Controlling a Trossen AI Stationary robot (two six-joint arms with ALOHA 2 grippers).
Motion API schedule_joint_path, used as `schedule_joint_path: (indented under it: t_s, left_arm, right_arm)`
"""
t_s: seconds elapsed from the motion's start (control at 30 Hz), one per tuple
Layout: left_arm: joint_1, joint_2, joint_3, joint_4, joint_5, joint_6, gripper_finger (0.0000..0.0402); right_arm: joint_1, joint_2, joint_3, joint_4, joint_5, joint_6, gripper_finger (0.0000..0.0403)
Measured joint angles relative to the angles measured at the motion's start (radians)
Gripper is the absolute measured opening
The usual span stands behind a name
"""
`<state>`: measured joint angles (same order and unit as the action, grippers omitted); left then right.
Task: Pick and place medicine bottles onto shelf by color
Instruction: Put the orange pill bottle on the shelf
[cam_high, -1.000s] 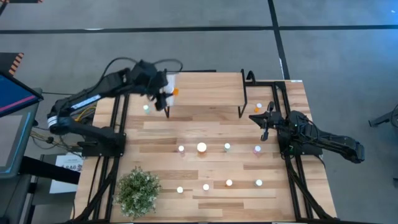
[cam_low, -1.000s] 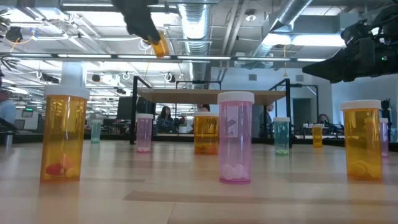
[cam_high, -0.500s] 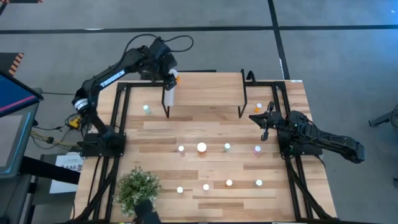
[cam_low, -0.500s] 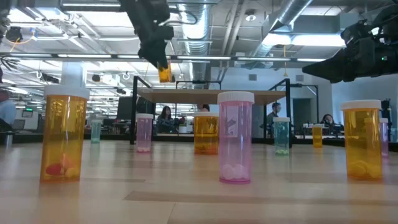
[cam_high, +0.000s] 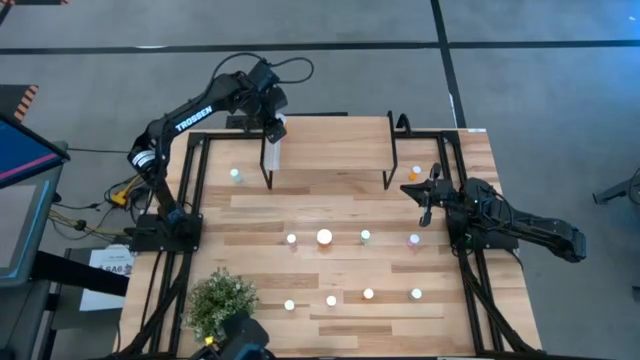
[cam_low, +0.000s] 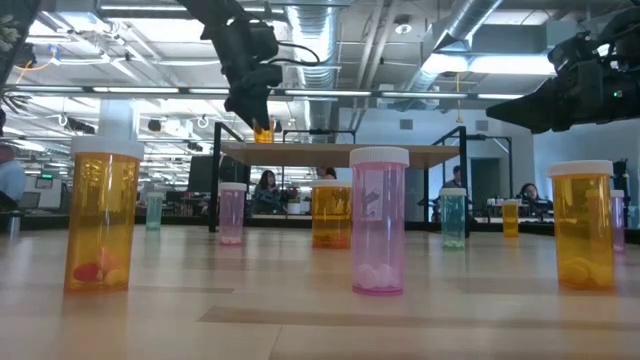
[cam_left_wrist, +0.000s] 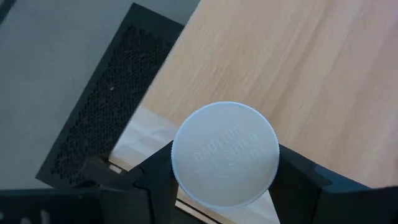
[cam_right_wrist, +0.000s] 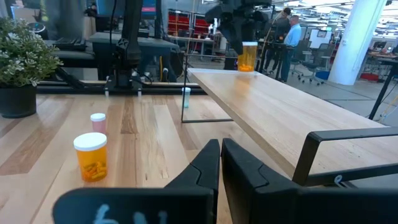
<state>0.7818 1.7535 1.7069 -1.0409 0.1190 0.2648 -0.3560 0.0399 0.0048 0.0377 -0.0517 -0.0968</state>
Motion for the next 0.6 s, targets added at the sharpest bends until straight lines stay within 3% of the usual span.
schedule_joint_path:
  t_s: [0.6]
  left_arm:
    - [0.002, 0.000, -0.008, -0.008, 0.001, -0.006, 0.0199]
  right_arm:
    - [0.000, 0.000, 0.000, 0.000, 0.000, 0.000, 0.0043]
